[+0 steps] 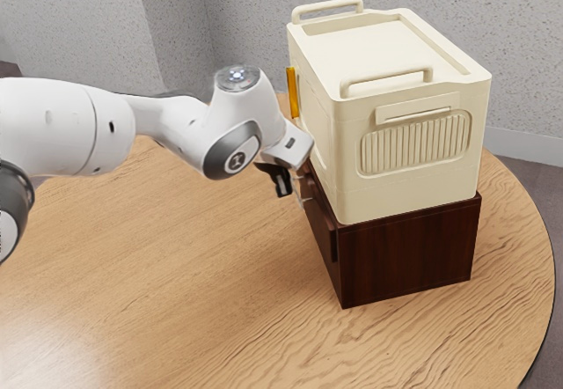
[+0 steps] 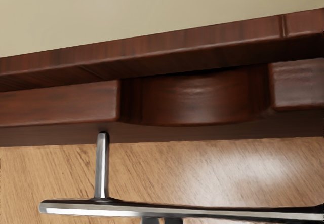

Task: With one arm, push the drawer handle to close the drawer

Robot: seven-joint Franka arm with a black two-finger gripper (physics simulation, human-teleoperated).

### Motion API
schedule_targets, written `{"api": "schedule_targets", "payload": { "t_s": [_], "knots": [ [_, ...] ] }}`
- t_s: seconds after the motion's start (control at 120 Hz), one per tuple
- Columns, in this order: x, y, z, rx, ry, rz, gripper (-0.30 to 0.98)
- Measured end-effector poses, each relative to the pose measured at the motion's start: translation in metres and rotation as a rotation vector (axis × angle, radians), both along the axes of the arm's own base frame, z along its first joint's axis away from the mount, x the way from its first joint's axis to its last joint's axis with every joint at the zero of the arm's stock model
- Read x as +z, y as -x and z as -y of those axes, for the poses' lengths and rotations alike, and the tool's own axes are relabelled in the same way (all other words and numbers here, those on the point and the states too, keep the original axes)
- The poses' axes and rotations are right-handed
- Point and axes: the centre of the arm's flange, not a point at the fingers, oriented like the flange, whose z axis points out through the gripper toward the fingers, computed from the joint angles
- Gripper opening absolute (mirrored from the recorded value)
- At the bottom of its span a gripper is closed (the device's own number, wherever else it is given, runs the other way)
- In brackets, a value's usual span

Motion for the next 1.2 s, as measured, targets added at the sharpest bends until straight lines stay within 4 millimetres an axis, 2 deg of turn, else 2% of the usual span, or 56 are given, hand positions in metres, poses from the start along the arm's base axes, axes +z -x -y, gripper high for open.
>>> {"api": "schedule_targets", "payload": {
  "t_s": [0.192,0.417,0.508,0.575,0.608,0.642,0.725,0.75,0.8,0.842,0.9,1.017,1.2],
  "knots": [
    [0.003,-0.005,0.009,-0.016,-0.001,0.007,-0.10],
    [0.000,-0.010,0.005,-0.017,0.001,-0.002,-0.10],
    [-0.019,0.013,-0.025,0.070,0.078,-0.056,-0.10],
    [-0.019,0.041,-0.060,0.166,0.159,-0.083,-0.10],
    [0.004,0.064,-0.089,0.253,0.229,-0.073,-0.07],
    [0.040,0.079,-0.118,0.348,0.301,-0.049,0.00],
    [0.191,0.080,-0.194,0.554,0.408,0.078,0.18],
    [0.226,0.085,-0.215,0.605,0.406,0.099,0.24],
    [0.278,0.101,-0.234,0.679,0.401,0.117,0.33],
    [0.302,0.117,-0.238,0.722,0.388,0.109,0.40],
    [0.308,0.139,-0.247,0.798,0.366,0.065,0.47],
    [0.280,0.163,-0.255,0.937,0.335,-0.058,0.56],
    [0.262,0.177,-0.256,1.088,0.321,-0.146,0.63]
  ]
}}
